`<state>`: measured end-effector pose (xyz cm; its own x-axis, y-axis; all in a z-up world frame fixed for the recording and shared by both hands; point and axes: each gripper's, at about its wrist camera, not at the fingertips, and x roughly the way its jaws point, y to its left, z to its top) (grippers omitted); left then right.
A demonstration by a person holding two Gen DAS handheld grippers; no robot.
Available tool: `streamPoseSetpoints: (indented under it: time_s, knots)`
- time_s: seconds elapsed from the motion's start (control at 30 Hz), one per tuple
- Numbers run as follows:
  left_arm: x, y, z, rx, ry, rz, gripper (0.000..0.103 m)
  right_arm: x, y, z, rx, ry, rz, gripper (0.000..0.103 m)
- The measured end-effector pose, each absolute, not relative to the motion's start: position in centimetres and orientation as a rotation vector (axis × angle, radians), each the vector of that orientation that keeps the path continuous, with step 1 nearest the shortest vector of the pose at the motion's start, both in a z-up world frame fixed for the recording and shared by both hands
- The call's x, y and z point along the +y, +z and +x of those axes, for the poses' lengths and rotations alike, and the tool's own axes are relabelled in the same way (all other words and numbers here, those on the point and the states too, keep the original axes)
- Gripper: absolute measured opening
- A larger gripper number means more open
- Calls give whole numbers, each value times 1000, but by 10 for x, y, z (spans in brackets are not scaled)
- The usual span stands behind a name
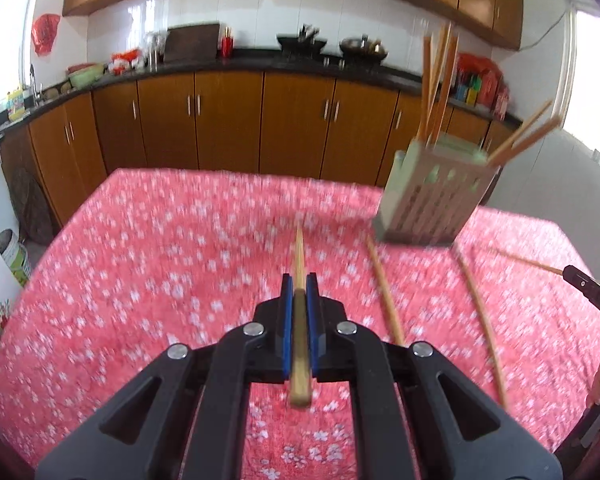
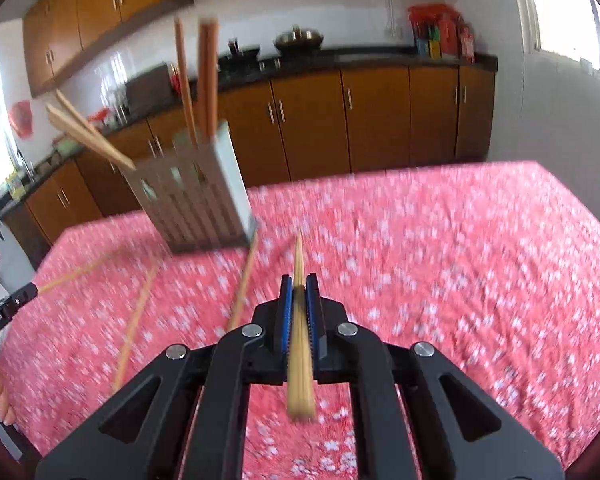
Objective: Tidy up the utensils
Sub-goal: 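Lift both chopsticks and insert them upright into the metal holder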
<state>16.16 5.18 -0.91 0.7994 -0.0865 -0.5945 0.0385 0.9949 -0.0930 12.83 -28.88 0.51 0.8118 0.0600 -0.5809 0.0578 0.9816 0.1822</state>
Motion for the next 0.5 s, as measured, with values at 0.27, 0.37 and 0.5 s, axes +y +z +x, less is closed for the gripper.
streamPoseSetpoints:
  time_s: [0.27,0.37,0.5]
  knots:
    - [55,36,149,511,-77,-115,8,-291,40,117,514,24,206,8]
    - [52,46,147,488,-86,-109,8,-289,43,120,504,28,198,8]
    - [47,56,145,464,-97,-92,8,-282,53,117,468,38,192,8]
